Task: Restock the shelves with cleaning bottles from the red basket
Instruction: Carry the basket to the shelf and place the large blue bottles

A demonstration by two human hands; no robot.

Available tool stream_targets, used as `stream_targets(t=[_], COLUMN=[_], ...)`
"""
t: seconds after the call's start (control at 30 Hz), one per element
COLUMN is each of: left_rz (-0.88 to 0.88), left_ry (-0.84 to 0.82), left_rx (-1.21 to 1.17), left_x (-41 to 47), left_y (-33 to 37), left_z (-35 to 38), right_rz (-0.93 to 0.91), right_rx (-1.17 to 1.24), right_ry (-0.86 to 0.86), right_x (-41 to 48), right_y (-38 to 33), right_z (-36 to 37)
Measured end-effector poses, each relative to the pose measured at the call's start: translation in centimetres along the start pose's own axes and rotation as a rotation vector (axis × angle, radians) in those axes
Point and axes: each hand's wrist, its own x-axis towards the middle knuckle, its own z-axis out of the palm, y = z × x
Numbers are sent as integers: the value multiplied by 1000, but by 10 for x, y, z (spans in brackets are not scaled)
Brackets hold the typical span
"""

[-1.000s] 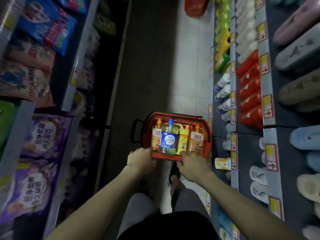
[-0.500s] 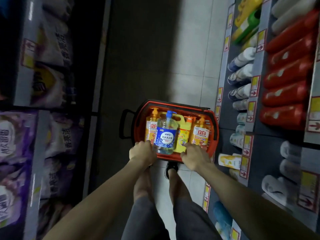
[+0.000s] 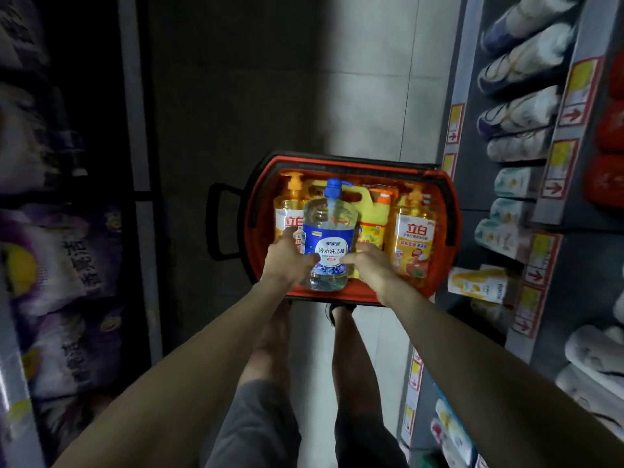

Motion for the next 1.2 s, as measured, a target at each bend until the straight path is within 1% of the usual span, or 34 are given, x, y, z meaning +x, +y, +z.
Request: stream_targets(t=[0.07, 0.13, 0.17, 0.37, 0.67, 0.73, 0.87, 1.0, 1.1, 1.2], left_rz=[-92, -191, -216, -235, -173, -172, -120, -92, -29, 73], left_ry=[-28, -65, -79, -127, -79, -59, -59, -70, -8, 81], left_rx=[-271, -533, -617, -760, -785, -797, -801, -797, -645, -437], left_x=[9, 18, 22, 38, 39, 34, 25, 4, -28, -68], left_y=[3, 6, 7, 7, 2, 3, 3, 14, 34, 57], left_z=[2, 6, 9, 22, 33, 37, 42, 32, 16, -5], right_rz=[16, 20, 17, -7, -53, -55, -120, -191, -226, -309], right_rx=[115, 162, 169, 221, 376, 378, 438, 520, 530, 489], right_ry=[-14, -24, -27, -99, -147, -119, -22, 4, 10, -6], right_x=[6, 13, 17, 39, 41, 40, 35, 12, -19, -62], right_y=[-1, -2, -3, -1, 11, 14, 24, 32, 26, 10], right_z=[7, 10, 10, 10, 21, 26, 29, 25, 16, -4])
